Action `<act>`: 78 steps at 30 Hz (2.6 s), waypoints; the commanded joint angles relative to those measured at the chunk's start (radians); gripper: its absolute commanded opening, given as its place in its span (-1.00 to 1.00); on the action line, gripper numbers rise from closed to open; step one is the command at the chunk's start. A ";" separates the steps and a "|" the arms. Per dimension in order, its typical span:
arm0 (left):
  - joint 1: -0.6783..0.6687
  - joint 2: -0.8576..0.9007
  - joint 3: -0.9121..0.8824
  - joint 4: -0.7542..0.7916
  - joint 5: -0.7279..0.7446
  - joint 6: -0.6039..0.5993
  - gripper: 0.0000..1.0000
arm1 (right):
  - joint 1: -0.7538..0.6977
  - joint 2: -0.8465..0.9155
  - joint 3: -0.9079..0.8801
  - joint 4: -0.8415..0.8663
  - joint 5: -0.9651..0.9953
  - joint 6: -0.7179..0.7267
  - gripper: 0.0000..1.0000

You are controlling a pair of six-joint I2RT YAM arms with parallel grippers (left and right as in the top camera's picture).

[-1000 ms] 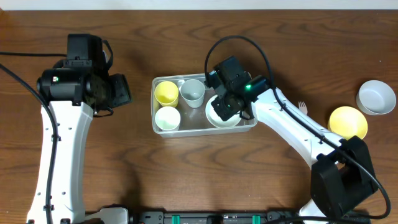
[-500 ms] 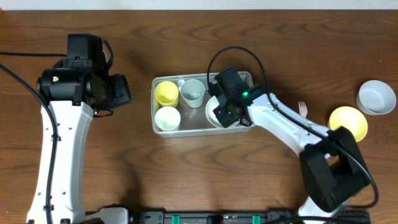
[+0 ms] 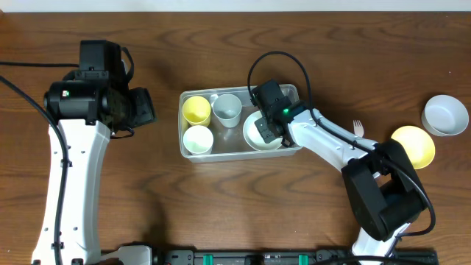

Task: Pack container
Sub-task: 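Carry the white bowl into the container's right side and release, then move the right gripper to the yellow bowl and grasp it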

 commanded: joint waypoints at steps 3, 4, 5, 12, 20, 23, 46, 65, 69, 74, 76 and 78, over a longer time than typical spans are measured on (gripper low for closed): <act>0.004 0.002 -0.011 -0.005 0.003 -0.005 0.28 | -0.022 -0.001 -0.002 0.014 0.080 0.069 -0.97; 0.004 0.002 -0.011 -0.006 0.003 -0.005 0.28 | -0.024 -0.001 -0.002 0.015 0.080 0.069 -0.97; 0.004 0.002 -0.011 -0.006 0.003 -0.005 0.28 | -0.026 -0.001 -0.002 0.017 0.080 0.069 -0.97; 0.004 0.002 -0.011 -0.009 0.003 -0.005 0.28 | -0.037 -0.001 -0.002 0.053 0.087 0.161 -0.97; 0.004 0.002 -0.011 -0.010 0.003 -0.005 0.28 | -0.039 -0.001 -0.002 0.098 0.087 0.175 -0.90; 0.004 0.002 -0.011 -0.009 0.003 -0.005 0.28 | -0.041 -0.001 -0.002 0.113 0.087 0.191 -0.84; 0.004 0.002 -0.011 -0.016 0.003 -0.005 0.28 | -0.183 -0.556 0.127 -0.225 0.080 0.225 0.17; 0.004 0.002 -0.011 -0.016 0.003 -0.005 0.28 | -0.852 -0.365 0.126 -0.576 -0.039 0.294 0.38; 0.004 0.002 -0.011 -0.016 0.003 -0.005 0.28 | -0.855 -0.248 0.126 -0.578 -0.042 0.294 0.37; 0.004 0.002 -0.011 -0.016 0.002 -0.005 0.28 | -0.856 -0.114 0.126 -0.563 -0.048 0.294 0.37; 0.004 0.002 -0.011 -0.017 0.003 -0.005 0.28 | -0.856 -0.069 0.126 -0.554 -0.048 0.294 0.38; 0.004 0.002 -0.011 -0.017 0.003 -0.005 0.28 | -0.856 -0.031 0.126 -0.544 -0.049 0.294 0.38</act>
